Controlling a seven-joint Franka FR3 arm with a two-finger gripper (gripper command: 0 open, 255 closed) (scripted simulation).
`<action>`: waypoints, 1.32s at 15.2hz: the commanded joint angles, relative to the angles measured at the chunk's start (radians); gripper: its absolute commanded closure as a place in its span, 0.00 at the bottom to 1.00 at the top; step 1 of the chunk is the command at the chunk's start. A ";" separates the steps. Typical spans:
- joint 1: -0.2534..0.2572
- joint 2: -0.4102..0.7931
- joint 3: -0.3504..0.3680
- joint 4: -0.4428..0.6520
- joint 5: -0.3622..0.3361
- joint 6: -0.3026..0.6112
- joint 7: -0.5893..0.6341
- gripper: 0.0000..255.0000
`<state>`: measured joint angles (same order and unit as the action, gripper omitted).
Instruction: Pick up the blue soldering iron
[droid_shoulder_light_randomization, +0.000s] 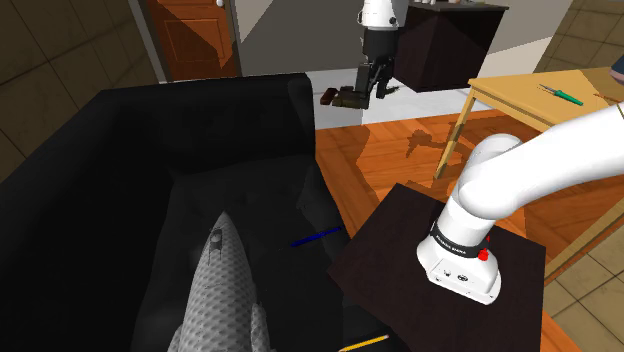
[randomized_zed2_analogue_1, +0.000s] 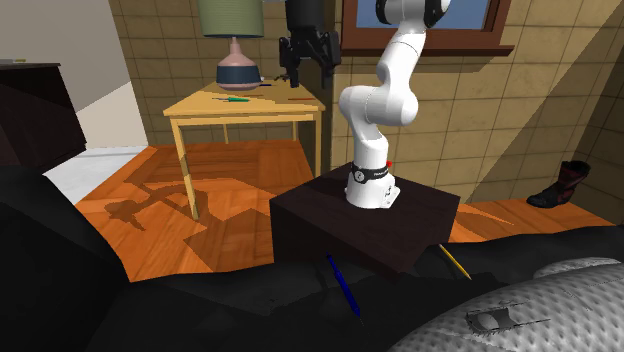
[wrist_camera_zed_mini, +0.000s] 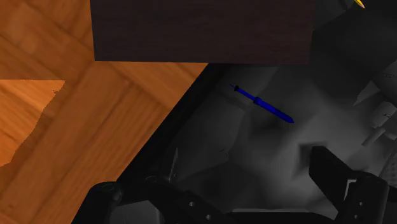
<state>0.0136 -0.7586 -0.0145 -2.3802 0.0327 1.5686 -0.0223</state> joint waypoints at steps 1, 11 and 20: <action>0.000 0.000 0.000 0.000 0.000 0.000 0.000 0.00; 0.114 0.161 0.020 -0.189 0.019 0.358 -0.192 0.00; 0.218 0.413 0.051 -0.264 0.046 0.693 -0.363 0.00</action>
<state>0.2188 -0.3786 0.0315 -2.6335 0.0746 2.2143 -0.3657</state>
